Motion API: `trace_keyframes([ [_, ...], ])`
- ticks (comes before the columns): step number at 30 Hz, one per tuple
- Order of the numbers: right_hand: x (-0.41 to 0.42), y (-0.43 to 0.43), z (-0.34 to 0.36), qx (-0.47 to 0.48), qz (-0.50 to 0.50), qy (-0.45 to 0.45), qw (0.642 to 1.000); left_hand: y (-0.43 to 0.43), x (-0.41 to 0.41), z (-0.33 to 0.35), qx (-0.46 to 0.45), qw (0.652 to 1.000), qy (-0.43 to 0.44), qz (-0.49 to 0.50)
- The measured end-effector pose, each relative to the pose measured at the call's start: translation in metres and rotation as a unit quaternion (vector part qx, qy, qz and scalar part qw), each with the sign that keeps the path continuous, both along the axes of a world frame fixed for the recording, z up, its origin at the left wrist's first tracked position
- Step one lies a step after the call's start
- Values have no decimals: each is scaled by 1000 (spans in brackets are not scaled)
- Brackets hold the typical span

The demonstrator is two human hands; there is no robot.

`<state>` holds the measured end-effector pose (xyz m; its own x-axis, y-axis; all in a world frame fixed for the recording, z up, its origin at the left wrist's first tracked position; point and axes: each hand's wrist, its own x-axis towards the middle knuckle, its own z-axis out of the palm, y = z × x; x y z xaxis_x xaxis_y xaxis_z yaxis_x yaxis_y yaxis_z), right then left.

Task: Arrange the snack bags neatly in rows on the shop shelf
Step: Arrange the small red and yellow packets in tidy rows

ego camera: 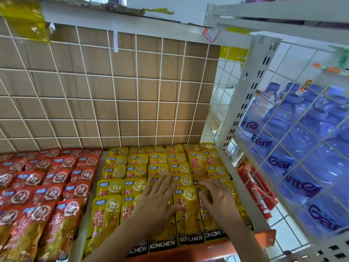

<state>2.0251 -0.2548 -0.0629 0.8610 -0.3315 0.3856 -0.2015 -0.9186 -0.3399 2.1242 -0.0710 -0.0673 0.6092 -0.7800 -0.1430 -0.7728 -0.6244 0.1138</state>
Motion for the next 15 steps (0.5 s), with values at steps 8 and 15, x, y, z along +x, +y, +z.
trace_keyframes([
  [8, -4, 3, 1, 8, -10, 39, 999, -3, -2, 3, -44, 998, -46, -13],
  [15, -6, 6, 8, 59, -12, 39, 997, -8, 0, 14, -65, 997, -21, -24],
])
